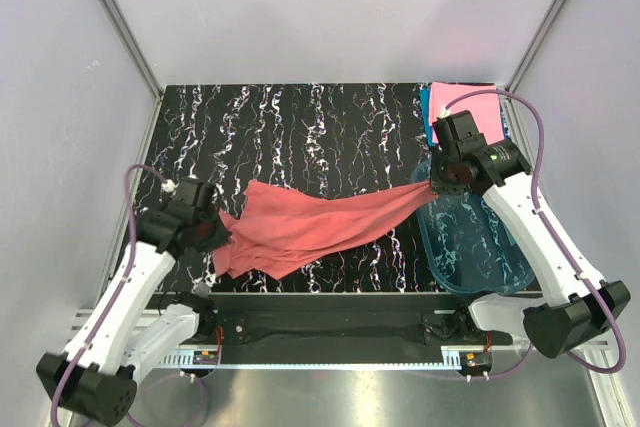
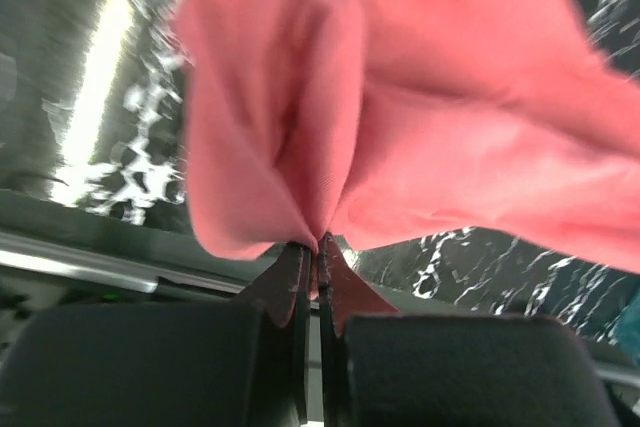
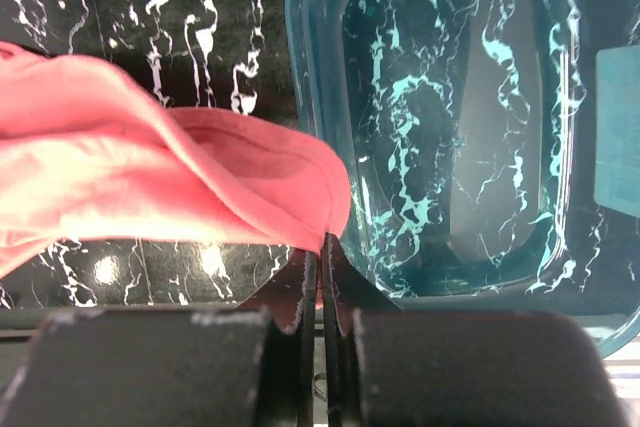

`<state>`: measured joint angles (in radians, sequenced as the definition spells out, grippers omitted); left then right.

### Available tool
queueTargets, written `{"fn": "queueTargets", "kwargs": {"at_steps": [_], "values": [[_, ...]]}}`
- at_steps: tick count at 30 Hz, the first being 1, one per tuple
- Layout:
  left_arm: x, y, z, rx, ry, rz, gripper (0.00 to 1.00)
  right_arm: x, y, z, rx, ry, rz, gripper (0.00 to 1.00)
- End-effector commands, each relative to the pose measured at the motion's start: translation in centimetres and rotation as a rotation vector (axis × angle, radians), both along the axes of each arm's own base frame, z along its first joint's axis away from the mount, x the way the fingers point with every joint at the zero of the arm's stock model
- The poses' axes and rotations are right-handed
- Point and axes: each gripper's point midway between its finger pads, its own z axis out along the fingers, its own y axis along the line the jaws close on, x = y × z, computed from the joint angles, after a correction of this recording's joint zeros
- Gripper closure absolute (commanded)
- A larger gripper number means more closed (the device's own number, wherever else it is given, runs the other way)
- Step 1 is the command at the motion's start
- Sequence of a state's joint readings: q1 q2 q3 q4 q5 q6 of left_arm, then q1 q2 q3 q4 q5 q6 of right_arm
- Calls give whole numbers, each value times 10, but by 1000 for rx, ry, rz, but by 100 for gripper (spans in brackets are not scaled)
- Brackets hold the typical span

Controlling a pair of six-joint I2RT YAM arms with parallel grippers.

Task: Fold and stack the t-shirts
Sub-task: Flatten the tshirt out

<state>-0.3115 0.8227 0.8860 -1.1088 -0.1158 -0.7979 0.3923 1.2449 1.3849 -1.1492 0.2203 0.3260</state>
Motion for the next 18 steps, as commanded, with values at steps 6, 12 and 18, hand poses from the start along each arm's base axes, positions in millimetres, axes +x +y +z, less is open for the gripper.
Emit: {"fn": "queueTargets", "kwargs": {"at_steps": [6, 12, 18], "values": [[23, -30, -19, -115, -2, -65, 72, -7, 9, -12, 57, 23, 21, 100], [21, -30, -26, -99, 32, -77, 71, -8, 8, -16, 51, 25, 27, 100], [18, -28, -16, -104, 17, -66, 77, -8, 10, -20, 62, 35, 34, 100]]}}
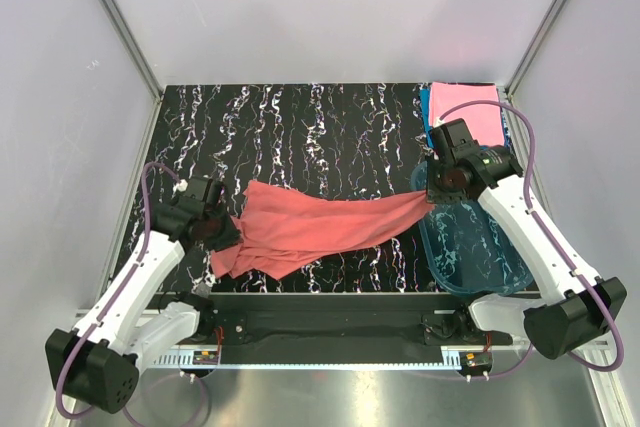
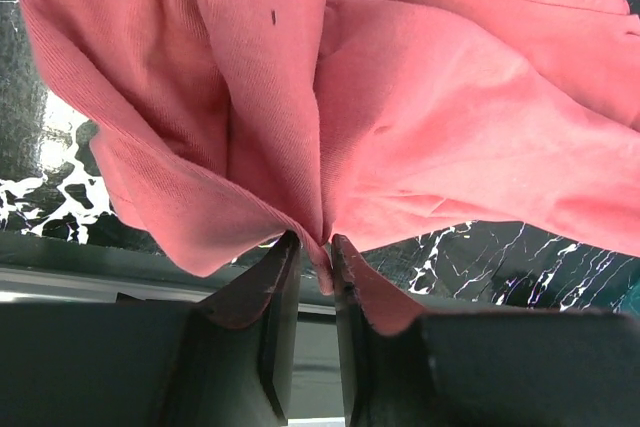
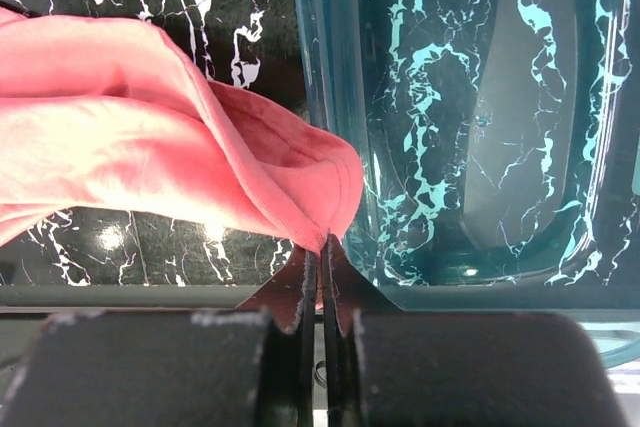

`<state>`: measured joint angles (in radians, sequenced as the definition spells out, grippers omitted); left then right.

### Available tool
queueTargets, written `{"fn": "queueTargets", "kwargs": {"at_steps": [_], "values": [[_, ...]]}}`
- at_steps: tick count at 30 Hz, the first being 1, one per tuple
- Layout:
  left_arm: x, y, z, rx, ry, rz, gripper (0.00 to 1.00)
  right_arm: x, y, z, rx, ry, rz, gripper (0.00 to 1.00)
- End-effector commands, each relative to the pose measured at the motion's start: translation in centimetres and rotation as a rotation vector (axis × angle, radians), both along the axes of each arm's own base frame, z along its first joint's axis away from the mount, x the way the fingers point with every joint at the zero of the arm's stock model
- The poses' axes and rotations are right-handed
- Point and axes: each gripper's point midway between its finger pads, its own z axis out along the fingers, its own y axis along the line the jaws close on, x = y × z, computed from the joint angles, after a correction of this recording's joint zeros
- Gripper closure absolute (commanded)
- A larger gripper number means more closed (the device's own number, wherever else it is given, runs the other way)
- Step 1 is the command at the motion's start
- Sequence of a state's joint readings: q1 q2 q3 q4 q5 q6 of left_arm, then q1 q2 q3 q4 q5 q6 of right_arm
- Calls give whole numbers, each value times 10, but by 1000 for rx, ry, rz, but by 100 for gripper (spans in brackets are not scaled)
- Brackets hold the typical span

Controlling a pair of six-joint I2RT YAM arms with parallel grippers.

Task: Fold and stack the t-shirts
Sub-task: Flatten the tshirt out

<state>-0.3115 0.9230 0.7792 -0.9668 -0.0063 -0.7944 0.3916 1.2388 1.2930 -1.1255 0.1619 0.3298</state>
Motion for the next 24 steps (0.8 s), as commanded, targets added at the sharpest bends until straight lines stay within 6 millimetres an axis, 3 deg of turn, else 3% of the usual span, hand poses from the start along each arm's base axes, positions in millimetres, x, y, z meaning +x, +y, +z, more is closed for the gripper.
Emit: {"fn": "queueTargets", "kwargs": {"at_steps": [1, 6, 8, 11, 15, 16, 19, 20, 22, 23, 24], "values": [[10, -5, 26, -40, -90, -1, 77, 3, 5, 7, 40, -41, 8, 100], [7, -4, 38, -52, -109, 10, 85, 3, 9, 5, 55, -28, 20, 100], [6, -4, 43, -58, -122, 16, 100, 4, 9, 4, 57, -27, 19, 100], [11, 0, 59, -51, -166, 34, 100, 5, 10, 4, 57, -27, 25, 100], [26, 9, 107, -20, -298, 64, 100, 14, 8, 9, 35, -48, 22, 100], [35, 11, 151, -31, -409, 74, 100, 18, 8, 12, 26, -61, 21, 100], [49, 31, 230, 47, -623, 96, 100, 39, -2, 30, -45, -140, 15, 100], [47, 43, 287, 52, -770, 141, 100, 49, -10, 40, -100, -179, 8, 100], [46, 55, 337, 89, -882, 173, 100, 61, -16, 53, -154, -232, 11, 100], [31, 71, 382, 90, -991, 240, 100, 69, -18, 62, -173, -261, 4, 100], [28, 77, 397, 95, -1022, 270, 100, 75, -25, 70, -205, -289, -18, 100]]}}
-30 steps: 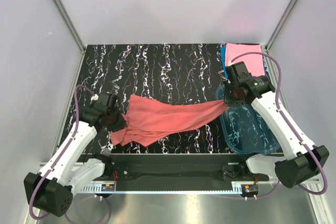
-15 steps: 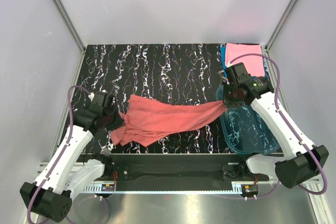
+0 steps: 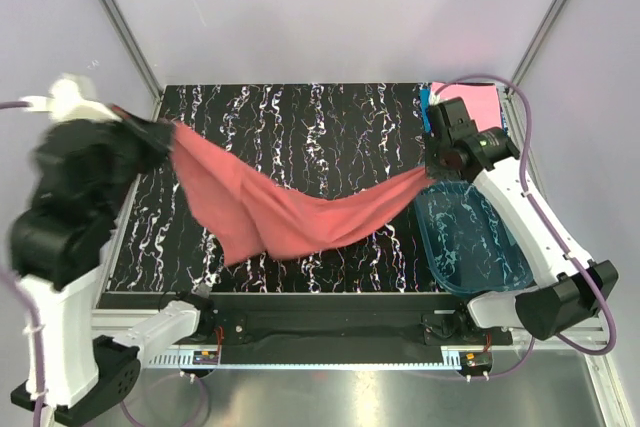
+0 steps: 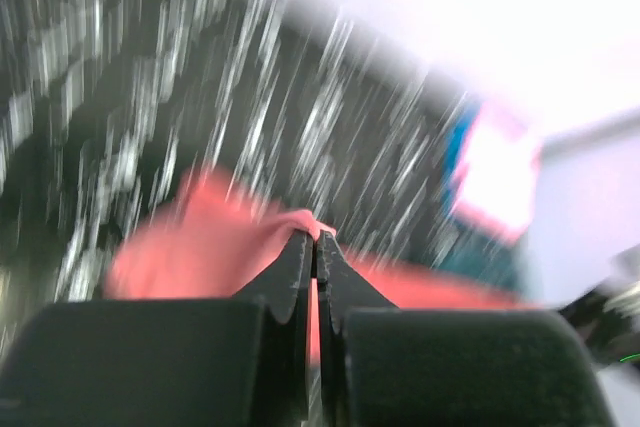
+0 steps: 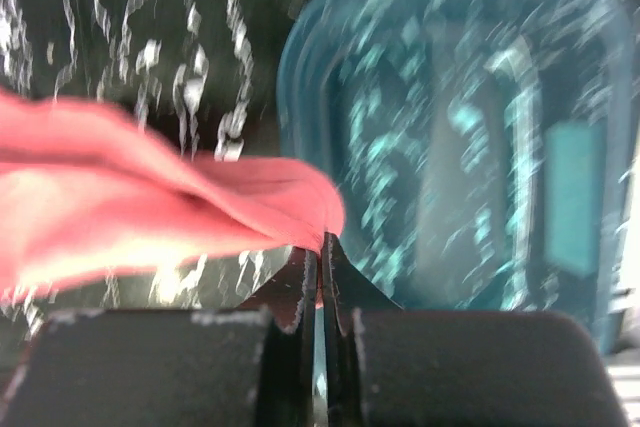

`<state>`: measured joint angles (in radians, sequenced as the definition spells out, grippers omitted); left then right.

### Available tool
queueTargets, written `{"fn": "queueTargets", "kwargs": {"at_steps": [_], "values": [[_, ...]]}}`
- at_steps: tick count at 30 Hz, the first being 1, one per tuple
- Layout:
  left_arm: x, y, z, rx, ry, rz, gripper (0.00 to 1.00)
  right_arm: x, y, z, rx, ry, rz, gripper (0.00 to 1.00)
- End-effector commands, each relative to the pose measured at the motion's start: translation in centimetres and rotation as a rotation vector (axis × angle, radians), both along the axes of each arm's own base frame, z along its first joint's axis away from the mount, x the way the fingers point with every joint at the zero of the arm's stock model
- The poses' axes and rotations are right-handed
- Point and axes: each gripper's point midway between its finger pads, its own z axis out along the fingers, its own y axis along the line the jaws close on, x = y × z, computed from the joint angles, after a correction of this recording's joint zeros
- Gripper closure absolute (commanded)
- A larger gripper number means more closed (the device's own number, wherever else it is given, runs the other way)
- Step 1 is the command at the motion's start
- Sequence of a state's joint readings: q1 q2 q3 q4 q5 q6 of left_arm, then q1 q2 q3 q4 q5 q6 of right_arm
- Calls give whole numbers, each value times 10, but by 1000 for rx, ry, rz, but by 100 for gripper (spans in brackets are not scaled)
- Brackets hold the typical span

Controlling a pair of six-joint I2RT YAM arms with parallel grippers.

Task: Fold and stack the t-shirts
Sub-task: Flatten the tshirt out

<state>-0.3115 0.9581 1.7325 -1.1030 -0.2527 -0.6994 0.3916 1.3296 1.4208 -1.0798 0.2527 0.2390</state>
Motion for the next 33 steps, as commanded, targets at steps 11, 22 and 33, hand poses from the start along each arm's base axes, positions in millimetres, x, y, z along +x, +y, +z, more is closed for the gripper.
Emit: {"fn": "queueTargets", "kwargs": {"at_steps": [11, 22, 33], "values": [[-78, 98, 185, -131, -636, 409, 100, 70, -44, 172, -24, -598, -237, 100], [-68, 112, 213, -20, -720, 500, 100, 90, 19, 176, 289, -574, -69, 100], [-33, 98, 237, 33, -750, 483, 100, 77, 70, 118, 432, -307, 106, 100]]}}
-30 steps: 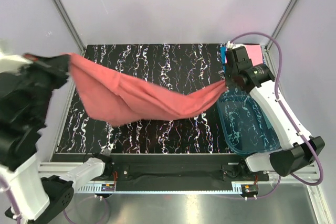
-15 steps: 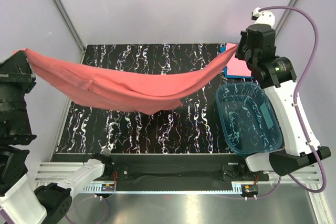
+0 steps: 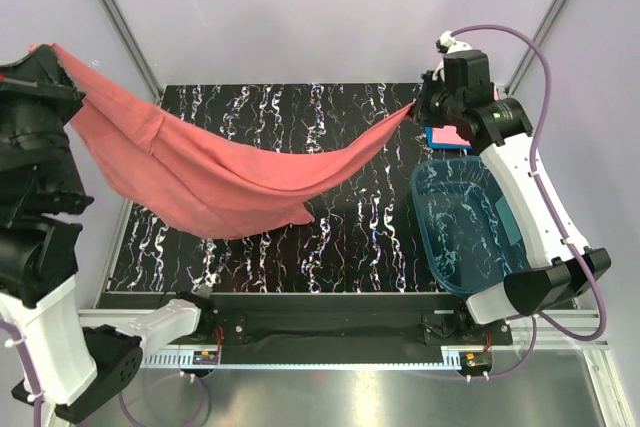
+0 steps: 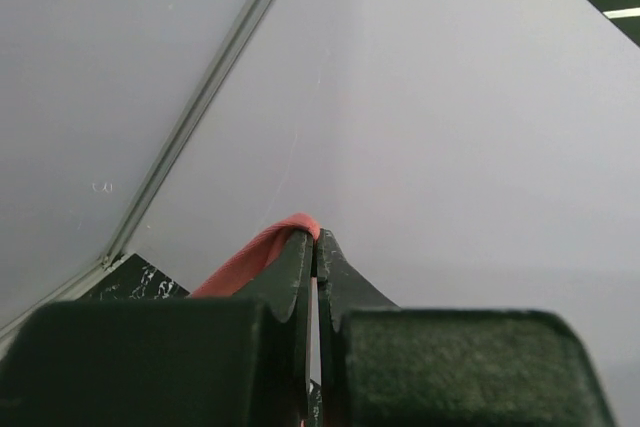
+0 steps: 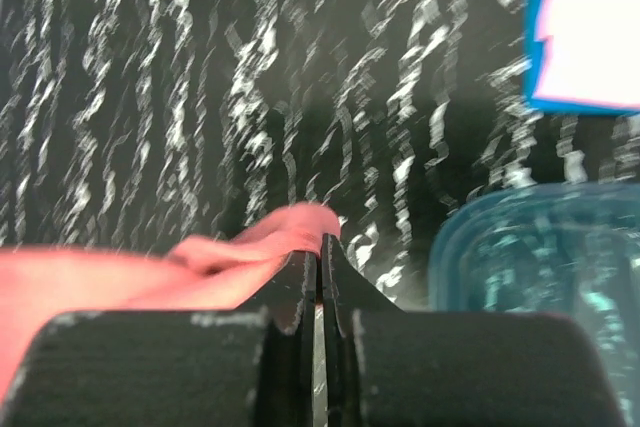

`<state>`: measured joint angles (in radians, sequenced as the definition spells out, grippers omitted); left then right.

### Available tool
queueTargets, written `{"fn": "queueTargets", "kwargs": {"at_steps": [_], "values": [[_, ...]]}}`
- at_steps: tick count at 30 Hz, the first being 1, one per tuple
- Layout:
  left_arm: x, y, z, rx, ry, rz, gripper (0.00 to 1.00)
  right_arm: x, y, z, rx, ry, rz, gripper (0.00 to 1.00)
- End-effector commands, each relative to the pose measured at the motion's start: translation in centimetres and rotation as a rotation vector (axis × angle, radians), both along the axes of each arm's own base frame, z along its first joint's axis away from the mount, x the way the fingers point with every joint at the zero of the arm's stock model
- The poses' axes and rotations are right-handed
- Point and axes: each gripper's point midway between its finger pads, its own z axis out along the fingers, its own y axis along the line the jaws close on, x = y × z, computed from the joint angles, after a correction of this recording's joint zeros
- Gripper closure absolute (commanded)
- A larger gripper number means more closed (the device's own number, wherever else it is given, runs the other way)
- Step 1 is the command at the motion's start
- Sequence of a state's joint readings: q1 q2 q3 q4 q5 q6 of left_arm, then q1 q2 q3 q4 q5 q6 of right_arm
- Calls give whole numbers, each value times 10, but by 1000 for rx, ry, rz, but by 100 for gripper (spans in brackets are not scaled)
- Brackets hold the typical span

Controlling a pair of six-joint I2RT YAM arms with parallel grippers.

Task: Fold and stack the t-shirts
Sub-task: Flatten the tshirt out

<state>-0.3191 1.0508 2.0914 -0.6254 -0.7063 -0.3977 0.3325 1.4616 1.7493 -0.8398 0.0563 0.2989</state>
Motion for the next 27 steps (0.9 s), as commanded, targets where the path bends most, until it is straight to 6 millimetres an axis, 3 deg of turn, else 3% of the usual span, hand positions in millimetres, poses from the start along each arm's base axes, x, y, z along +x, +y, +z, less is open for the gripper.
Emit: {"fn": "queueTargets", "kwargs": {"at_steps": [1, 3, 6, 8, 9, 10, 12, 13, 15, 19, 23, 27], "values": [[-11, 4, 38, 1, -131, 10, 100, -20, 20, -4, 100, 54, 99, 100], [-18, 5, 45, 7, -145, 9, 100, -31, 22, -13, 113, 95, 114, 100], [-24, 5, 34, -5, -117, -10, 100, -59, 18, -31, 109, 186, 130, 100], [-12, -4, 6, 2, -30, -51, 100, -79, 9, -44, 93, 228, 120, 100], [-20, -5, -3, -27, -30, -75, 100, -90, 5, -51, 81, 256, 114, 100], [-5, -14, -32, -18, 61, -99, 100, -104, 0, -61, 75, 276, 113, 100], [-3, -20, -57, -76, 107, -139, 100, -124, -5, -83, 61, 348, 113, 100], [0, -27, -82, -72, 174, -170, 100, -134, -6, -85, 74, 356, 123, 100], [2, -36, -105, -100, 228, -213, 100, -152, -8, -101, 81, 407, 123, 100], [5, -45, -132, -102, 303, -255, 100, -164, -10, -113, 95, 424, 114, 100], [14, -52, -137, -90, 348, -272, 100, -161, -11, -112, 90, 420, 107, 100], [26, -59, -124, -81, 310, -289, 100, -141, -7, -103, 84, 397, 104, 100]]}}
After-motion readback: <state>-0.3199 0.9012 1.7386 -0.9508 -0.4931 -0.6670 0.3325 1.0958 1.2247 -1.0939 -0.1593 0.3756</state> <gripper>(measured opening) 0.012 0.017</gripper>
